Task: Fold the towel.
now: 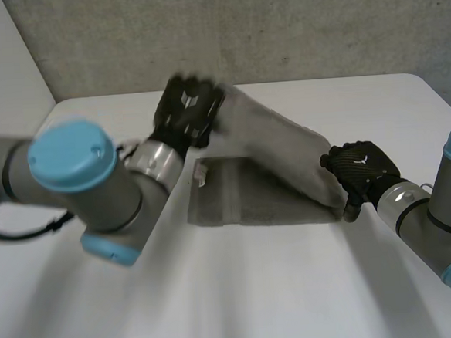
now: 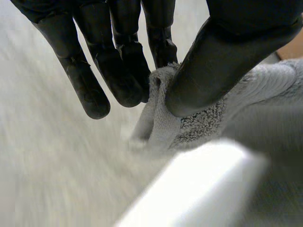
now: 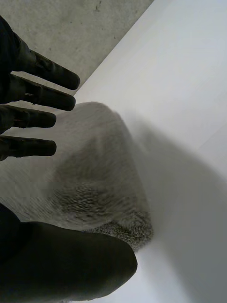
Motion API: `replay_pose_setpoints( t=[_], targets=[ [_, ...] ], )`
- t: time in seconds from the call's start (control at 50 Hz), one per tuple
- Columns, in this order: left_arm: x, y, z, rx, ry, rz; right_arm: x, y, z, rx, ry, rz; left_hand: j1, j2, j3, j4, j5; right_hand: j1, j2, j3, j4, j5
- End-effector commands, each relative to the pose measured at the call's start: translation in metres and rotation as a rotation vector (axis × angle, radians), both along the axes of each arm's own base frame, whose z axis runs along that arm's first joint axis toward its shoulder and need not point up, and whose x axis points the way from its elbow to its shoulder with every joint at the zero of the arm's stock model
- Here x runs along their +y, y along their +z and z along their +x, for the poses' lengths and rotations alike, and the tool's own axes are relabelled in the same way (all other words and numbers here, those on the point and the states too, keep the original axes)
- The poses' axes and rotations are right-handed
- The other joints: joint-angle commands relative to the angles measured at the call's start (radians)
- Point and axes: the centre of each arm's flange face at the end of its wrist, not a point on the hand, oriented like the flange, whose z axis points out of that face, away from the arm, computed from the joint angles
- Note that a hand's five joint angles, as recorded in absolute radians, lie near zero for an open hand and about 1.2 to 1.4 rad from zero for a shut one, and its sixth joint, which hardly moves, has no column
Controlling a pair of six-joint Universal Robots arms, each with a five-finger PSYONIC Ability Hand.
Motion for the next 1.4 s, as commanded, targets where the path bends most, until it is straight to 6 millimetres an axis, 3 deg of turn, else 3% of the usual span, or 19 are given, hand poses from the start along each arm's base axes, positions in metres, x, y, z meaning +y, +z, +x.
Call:
replay_pose_setpoints(
  t=[0.02,0.08,0.18,0.24,0.36,0.62,0.84,0.96,1.12,1.4],
  targets=[
    [-0.004,-0.08,0.04,-0.099,0.085,0.157,0.002,-0.001,0.002,0.002,0.011,0.002,0.153,0.096,0.073,0.042,0.139,-0.052,-0.048,-0.044,-0.034,0.003],
    [0.002,-0.099,0.043,-0.122,0.086,0.193,0.003,-0.001,0.003,0.002,0.014,0.004,-0.033,-0.09,-0.114,-0.144,-0.048,-0.052,-0.048,-0.044,-0.034,0.003],
    [0.005,-0.109,0.045,-0.158,0.087,0.213,0.008,-0.004,0.004,0.006,0.02,0.015,-0.207,-0.264,-0.287,-0.318,-0.221,-0.05,-0.045,-0.041,-0.031,0.005],
    [0.004,-0.107,0.045,-0.173,0.093,0.194,0.009,-0.005,0.005,0.005,0.026,0.02,-0.541,-0.598,-0.621,-0.652,-0.555,-0.047,-0.042,-0.038,-0.028,0.008],
    [0.004,-0.086,0.045,-0.159,0.099,0.145,0.013,-0.007,0.006,-0.008,0.044,0.035,-0.844,-0.901,-0.924,-0.955,-0.858,-0.023,-0.019,-0.015,-0.005,0.032],
    [0.022,-0.055,0.059,-0.118,0.129,0.123,0.008,-0.013,0.006,-0.018,0.04,0.014,-0.856,-0.913,-0.937,-0.968,-0.871,0.121,0.125,0.129,0.139,0.176],
    [0.023,-0.041,0.067,-0.003,0.141,0.168,-0.003,-0.029,0.009,-0.023,0.044,-0.031,-0.856,-0.913,-0.937,-0.968,-0.871,0.458,0.463,0.467,0.477,0.513],
    [0.021,-0.04,0.068,0.022,0.146,0.181,-0.003,-0.032,0.009,-0.023,0.043,-0.017,-0.856,-0.913,-0.937,-0.968,-0.871,0.461,0.466,0.47,0.48,0.516],
    [0.018,-0.04,0.072,0.021,0.16,0.183,-0.002,-0.032,0.008,-0.03,0.058,-0.008,-0.859,-0.916,-0.94,-0.971,-0.874,1.045,1.049,1.053,1.063,1.1],
    [0.017,-0.041,0.078,0.023,0.173,0.182,-0.001,-0.031,0.009,-0.037,0.08,-0.003,-0.859,-0.916,-0.94,-0.971,-0.874,1.056,1.061,1.065,1.075,1.111]
  ],
)
